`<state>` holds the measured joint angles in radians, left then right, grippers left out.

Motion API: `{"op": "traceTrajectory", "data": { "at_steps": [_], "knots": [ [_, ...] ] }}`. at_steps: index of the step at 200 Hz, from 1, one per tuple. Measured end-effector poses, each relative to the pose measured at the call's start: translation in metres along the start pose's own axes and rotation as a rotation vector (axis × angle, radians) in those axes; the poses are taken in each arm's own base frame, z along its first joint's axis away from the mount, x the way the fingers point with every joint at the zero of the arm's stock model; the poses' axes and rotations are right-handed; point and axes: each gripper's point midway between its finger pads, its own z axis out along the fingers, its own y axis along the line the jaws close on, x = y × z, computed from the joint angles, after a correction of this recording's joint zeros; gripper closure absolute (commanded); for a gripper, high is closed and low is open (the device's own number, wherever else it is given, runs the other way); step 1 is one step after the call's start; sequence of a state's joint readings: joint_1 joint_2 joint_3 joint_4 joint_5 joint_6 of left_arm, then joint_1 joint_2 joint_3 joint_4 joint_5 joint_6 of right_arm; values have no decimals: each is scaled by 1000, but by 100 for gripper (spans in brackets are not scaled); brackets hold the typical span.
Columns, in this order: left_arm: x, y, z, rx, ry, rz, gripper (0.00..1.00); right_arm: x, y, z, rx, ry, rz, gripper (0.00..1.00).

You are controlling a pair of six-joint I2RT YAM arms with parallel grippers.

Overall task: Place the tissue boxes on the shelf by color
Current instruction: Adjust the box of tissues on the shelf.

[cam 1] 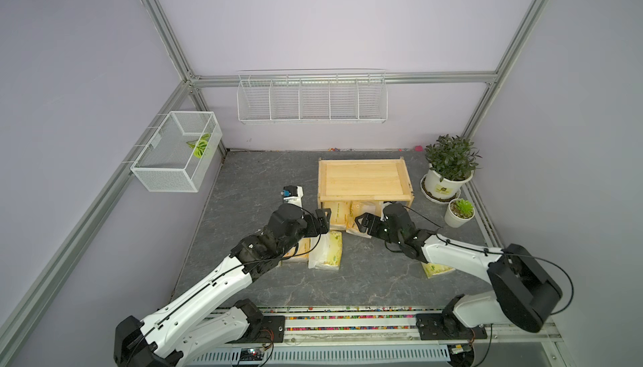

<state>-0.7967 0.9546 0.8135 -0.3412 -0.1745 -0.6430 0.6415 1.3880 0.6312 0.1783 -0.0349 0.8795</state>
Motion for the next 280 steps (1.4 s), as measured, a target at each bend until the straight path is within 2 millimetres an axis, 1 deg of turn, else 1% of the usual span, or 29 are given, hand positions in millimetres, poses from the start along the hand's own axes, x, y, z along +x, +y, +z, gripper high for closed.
{"op": "traceTrajectory", "data": {
  "at_steps": [15,34,54,80,108,134,155,185,206,223,255,280],
  "knots": [
    [0,0,0,2,-2,0,0,4,-3,-11,17,16,-15,8],
    [-1,-1,0,6,-3,-1,0,8,-7,-19,37,35,-33,8],
    [0,-2,0,12,2,-1,0,16,-15,-21,67,71,-46,8],
    [1,-3,1,15,6,0,0,32,-23,-21,92,153,-78,9],
    [2,-3,3,13,13,1,0,43,-15,-16,55,234,-111,9],
    [6,-3,5,16,28,7,0,52,-11,-18,25,282,-126,9],
    [8,-5,8,21,45,15,0,56,-10,-26,16,309,-137,9],
    [7,-8,11,26,53,22,0,57,-2,-43,-20,316,-150,9],
    [0,-15,10,36,46,29,0,59,-1,-53,-31,313,-157,9],
    [-12,-23,10,44,32,36,0,64,-7,-57,-24,322,-156,9],
    [-39,-33,10,8,-7,51,0,84,-23,-59,-4,372,-143,10],
    [-57,-34,19,-69,-29,82,0,101,-33,-62,1,390,-145,11]
  ]
}}
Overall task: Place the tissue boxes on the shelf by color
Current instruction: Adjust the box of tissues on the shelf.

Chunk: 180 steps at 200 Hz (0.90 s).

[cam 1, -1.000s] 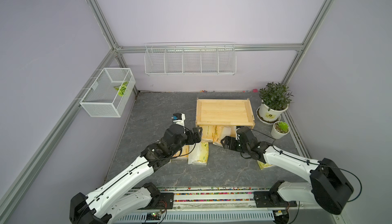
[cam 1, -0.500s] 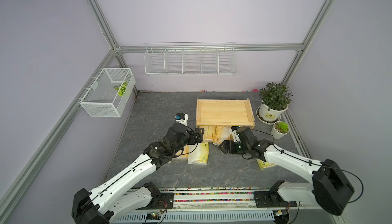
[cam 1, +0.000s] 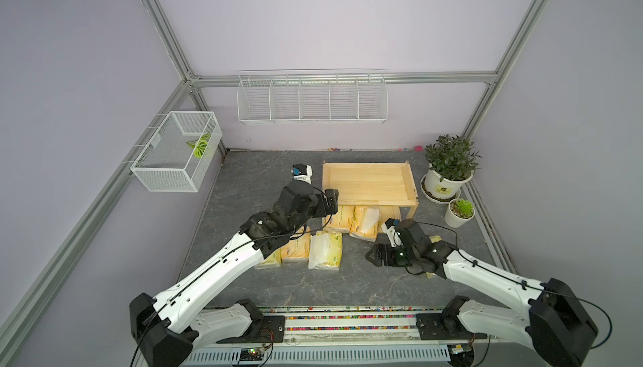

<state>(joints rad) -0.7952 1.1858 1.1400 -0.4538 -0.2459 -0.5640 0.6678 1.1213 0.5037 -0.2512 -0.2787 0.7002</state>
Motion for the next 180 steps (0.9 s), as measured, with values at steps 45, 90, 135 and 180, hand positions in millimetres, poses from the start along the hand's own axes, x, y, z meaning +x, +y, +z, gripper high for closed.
{"op": "traceTrajectory", "data": {
  "at_steps": [45,90,135,180],
  "knots": [
    [-4,35,30,-148,38,33,0,1,3,-11,-48,-156,-6,11],
    [-1,53,43,-177,75,45,0,-17,5,-12,-80,-275,47,11],
    [5,49,47,-155,103,56,0,-27,10,5,-97,-290,74,11],
    [9,48,49,-140,113,57,0,-37,21,17,-113,-298,69,11]
  ]
}}
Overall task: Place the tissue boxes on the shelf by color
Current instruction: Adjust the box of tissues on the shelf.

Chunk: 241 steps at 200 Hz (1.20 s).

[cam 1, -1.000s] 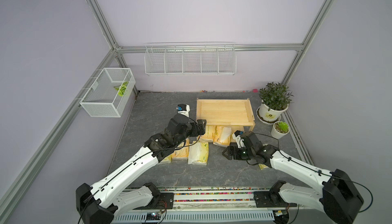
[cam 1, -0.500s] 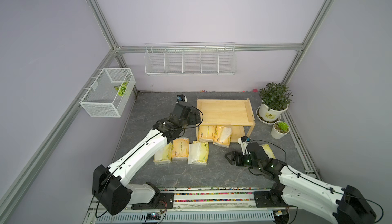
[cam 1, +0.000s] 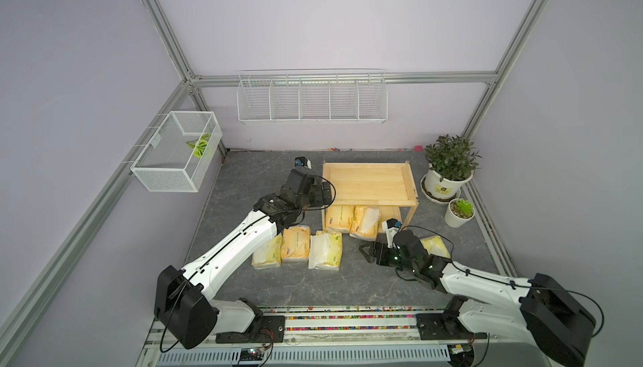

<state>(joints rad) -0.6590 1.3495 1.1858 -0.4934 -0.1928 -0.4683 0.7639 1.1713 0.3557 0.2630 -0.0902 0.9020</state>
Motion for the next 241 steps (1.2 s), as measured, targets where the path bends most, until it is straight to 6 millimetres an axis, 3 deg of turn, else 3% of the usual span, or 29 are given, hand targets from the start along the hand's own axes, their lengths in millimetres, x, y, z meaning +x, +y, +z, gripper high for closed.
{"op": "traceTrajectory", "data": {
  "at_steps": [140,203,241],
  "knots": [
    [16,2,8,13,33,3,0,-50,6,23,84,-122,-45,12],
    [18,1,10,23,31,0,0,-59,-3,32,113,-110,-59,12],
    [18,1,10,23,30,-2,0,-52,2,28,94,-68,-68,12]
  ]
}}
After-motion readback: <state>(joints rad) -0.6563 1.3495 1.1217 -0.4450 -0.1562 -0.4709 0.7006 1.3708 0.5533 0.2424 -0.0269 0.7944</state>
